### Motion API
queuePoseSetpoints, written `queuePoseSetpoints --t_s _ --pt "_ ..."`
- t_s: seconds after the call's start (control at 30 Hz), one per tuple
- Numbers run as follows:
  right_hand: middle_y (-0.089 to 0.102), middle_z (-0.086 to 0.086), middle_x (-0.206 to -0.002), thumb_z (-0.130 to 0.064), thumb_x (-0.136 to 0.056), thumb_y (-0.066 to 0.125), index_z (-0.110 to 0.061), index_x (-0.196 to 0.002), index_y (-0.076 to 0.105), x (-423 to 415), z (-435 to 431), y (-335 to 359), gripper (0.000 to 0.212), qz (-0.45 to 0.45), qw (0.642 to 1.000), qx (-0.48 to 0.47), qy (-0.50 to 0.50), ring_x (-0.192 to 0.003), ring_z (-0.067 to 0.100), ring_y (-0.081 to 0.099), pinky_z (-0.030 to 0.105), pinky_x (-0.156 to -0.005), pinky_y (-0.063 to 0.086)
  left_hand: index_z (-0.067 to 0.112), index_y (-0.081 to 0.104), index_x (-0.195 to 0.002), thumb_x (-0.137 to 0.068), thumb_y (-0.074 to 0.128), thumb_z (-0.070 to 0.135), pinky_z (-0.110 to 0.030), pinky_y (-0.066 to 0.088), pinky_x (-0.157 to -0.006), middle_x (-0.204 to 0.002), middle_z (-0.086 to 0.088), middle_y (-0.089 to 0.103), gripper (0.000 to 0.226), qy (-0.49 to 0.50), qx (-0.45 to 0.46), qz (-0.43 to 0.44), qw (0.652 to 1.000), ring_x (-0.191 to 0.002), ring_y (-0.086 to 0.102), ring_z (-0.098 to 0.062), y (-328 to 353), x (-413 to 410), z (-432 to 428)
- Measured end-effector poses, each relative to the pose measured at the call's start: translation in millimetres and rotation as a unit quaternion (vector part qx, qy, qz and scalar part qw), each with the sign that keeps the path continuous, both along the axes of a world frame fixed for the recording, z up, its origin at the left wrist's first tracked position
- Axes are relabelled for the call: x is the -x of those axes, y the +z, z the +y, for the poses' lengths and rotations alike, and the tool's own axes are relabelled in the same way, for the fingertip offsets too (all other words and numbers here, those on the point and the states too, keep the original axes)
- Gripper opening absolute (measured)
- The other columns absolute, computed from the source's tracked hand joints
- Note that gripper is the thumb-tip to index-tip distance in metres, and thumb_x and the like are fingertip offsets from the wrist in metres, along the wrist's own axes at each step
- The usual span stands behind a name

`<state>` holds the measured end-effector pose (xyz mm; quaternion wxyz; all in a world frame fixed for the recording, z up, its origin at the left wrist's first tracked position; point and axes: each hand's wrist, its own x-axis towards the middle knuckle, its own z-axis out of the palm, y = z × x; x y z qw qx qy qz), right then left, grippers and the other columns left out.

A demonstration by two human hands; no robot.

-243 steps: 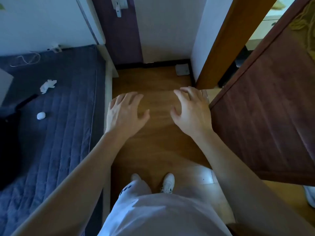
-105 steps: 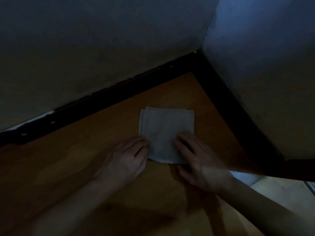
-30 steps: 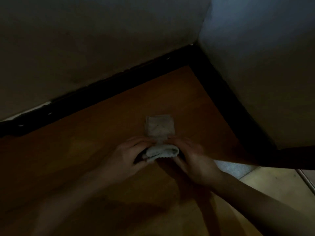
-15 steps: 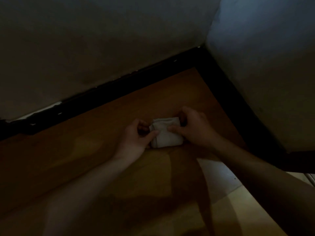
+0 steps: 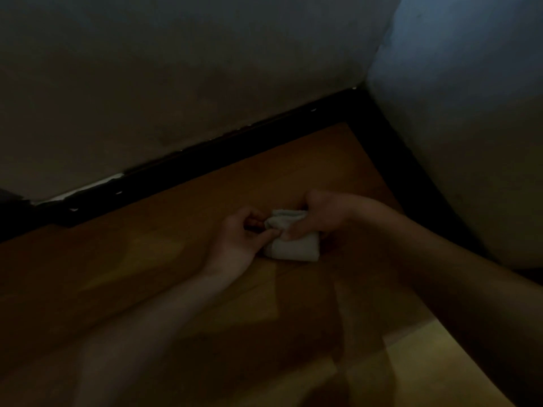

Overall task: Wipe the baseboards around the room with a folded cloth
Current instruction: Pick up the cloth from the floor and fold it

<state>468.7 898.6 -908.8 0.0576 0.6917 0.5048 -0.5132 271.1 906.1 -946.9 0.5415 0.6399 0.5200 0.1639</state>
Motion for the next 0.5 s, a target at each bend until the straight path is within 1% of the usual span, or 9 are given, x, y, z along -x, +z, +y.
queuePoseSetpoints --t_s 0.07,0.1,0.17,0.23,0.3,0.33,0.37,0.43,0.5 --pt "0.069 0.001 -0.104 -0.047 -0.072 0.084 -0.01 -0.106 0.065 2 -5 -1 0.053 0.038 0.998 0.015 -0.04 -0.089 0.014 0.067 0.028 -0.071 0.059 0.032 0.062 -0.094 -0.081 0.083 0.025 -0.019 0.053 -0.068 -0.094 0.009 0.068 0.026 -0.016 -0.002 -0.019 1.0 -0.081 0.066 -0.005 4 10 0" --pt "0.069 0.0 -0.102 -0.043 -0.075 0.084 -0.011 -0.104 0.065 2 -9 0 0.047 0.053 0.997 0.021 -0.057 -0.087 0.012 0.067 0.024 -0.068 0.059 0.033 0.062 -0.096 -0.084 0.079 0.028 -0.018 0.053 -0.071 -0.095 0.011 0.068 0.022 -0.025 -0.012 -0.022 0.999 -0.084 0.065 -0.002 6 17 1" --pt "0.069 -0.004 -0.092 -0.032 -0.081 0.08 -0.014 -0.097 0.064 0 -18 6 0.029 0.096 0.988 0.033 -0.113 -0.078 0.009 0.067 0.017 -0.058 0.055 0.037 0.061 -0.098 -0.091 0.065 0.043 -0.021 0.049 -0.075 -0.098 0.013 0.065 0.01 -0.042 -0.061 0.018 0.997 -0.089 0.062 -0.001 10 39 4" --pt "0.073 -0.001 -0.093 -0.018 -0.083 0.078 -0.013 -0.104 0.066 0 -24 10 0.025 0.165 0.968 0.031 -0.187 -0.078 0.01 0.072 0.021 -0.061 0.058 0.032 0.063 -0.102 -0.092 0.05 0.054 -0.019 0.042 -0.074 -0.099 0.011 0.062 0.028 -0.068 -0.145 0.091 0.983 -0.089 0.058 -0.004 8 65 7" --pt "0.074 -0.001 -0.097 -0.005 -0.082 0.076 -0.013 -0.113 0.066 7 -24 15 0.033 0.23 0.942 0.014 -0.244 -0.078 0.007 0.073 0.021 -0.06 0.057 0.019 0.066 -0.106 -0.093 0.046 0.054 -0.013 0.036 -0.075 -0.099 0.009 0.059 0.042 -0.094 -0.217 0.151 0.96 -0.089 0.053 -0.007 3 93 6" --pt "0.075 0.0 -0.101 -0.002 -0.082 0.075 -0.013 -0.115 0.065 13 -22 16 0.036 0.253 0.932 0.004 -0.259 -0.081 0.006 0.073 0.021 -0.062 0.057 0.016 0.066 -0.106 -0.096 0.046 0.054 -0.013 0.033 -0.076 -0.099 0.008 0.057 0.045 -0.103 -0.238 0.172 0.95 -0.092 0.051 -0.007 1 106 4" --pt "0.075 0.002 -0.106 -0.001 -0.081 0.075 -0.014 -0.116 0.065 21 -18 16 0.039 0.276 0.922 -0.006 -0.271 -0.087 0.009 0.073 0.023 -0.068 0.059 0.016 0.066 -0.106 -0.1 0.046 0.055 -0.016 0.033 -0.078 -0.101 0.008 0.056 0.045 -0.112 -0.259 0.19 0.94 -0.096 0.05 -0.009 -2 120 2" --pt "0.074 0.003 -0.112 -0.002 -0.081 0.077 -0.014 -0.118 0.065 42 -8 15 0.04 0.323 0.902 -0.02 -0.287 -0.097 0.015 0.073 0.029 -0.079 0.061 0.016 0.066 -0.11 -0.1 0.043 0.053 -0.026 0.039 -0.087 -0.109 0.004 0.057 0.044 -0.137 -0.304 0.223 0.916 -0.104 0.051 -0.014 -6 146 -1" --pt "0.074 0.003 -0.112 -0.005 -0.081 0.077 -0.011 -0.117 0.066 68 3 13 0.038 0.349 0.891 -0.048 -0.286 -0.099 0.016 0.072 0.028 -0.08 0.06 0.017 0.065 -0.12 -0.097 0.043 0.051 -0.038 0.048 -0.088 -0.121 0.0 0.058 0.047 -0.155 -0.327 0.263 0.894 -0.11 0.053 -0.019 -8 170 -5"
